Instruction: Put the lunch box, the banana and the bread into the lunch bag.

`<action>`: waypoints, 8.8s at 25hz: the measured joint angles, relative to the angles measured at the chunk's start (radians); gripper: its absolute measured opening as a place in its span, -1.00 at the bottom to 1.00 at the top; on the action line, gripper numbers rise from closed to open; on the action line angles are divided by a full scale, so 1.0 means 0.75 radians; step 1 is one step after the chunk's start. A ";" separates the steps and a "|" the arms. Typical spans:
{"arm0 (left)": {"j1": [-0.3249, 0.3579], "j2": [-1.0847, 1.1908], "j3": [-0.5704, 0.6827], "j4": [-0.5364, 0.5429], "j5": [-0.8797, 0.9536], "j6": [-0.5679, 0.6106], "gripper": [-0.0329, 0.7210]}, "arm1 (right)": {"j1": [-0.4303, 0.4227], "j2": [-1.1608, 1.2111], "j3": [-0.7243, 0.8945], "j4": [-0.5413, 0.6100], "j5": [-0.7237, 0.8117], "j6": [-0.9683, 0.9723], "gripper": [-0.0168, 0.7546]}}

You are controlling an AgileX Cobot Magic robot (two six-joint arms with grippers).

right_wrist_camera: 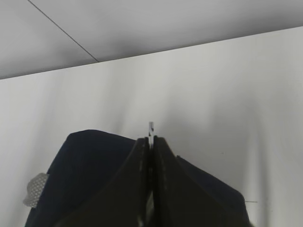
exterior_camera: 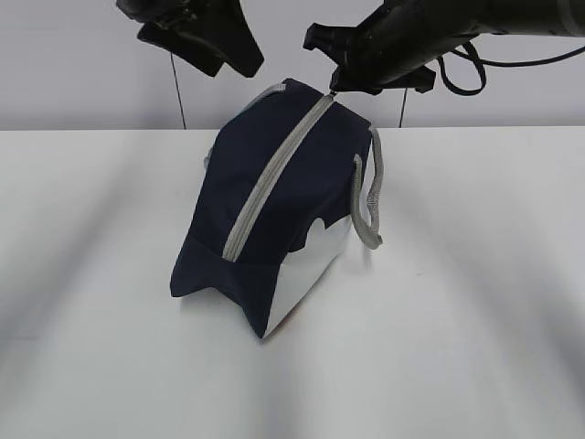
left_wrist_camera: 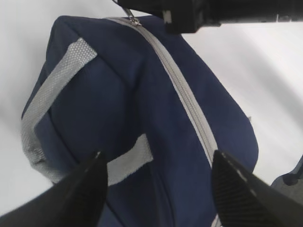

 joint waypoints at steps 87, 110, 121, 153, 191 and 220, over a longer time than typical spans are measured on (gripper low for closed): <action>-0.067 -0.189 0.126 0.154 0.038 -0.025 -0.88 | 0.002 0.088 -0.112 0.014 0.260 -0.069 -0.58; -0.070 0.001 0.126 0.212 0.026 -0.046 -0.88 | 0.002 0.089 -0.575 -0.345 1.106 -0.256 -0.04; -0.070 0.015 0.126 0.305 0.024 -0.260 -0.48 | 0.002 0.040 -0.626 -0.329 1.123 -0.312 -0.04; -0.070 -0.244 0.230 0.414 0.015 -0.393 0.30 | 0.002 -0.545 -0.091 -0.274 1.132 -0.359 -0.04; 0.224 -1.689 1.455 0.542 0.020 -0.450 0.24 | 0.002 -1.978 0.943 -0.274 1.154 -0.361 -0.04; 0.224 -2.617 1.911 0.520 -0.015 -0.453 0.13 | 0.002 -2.670 1.475 -0.274 1.165 -0.477 -0.04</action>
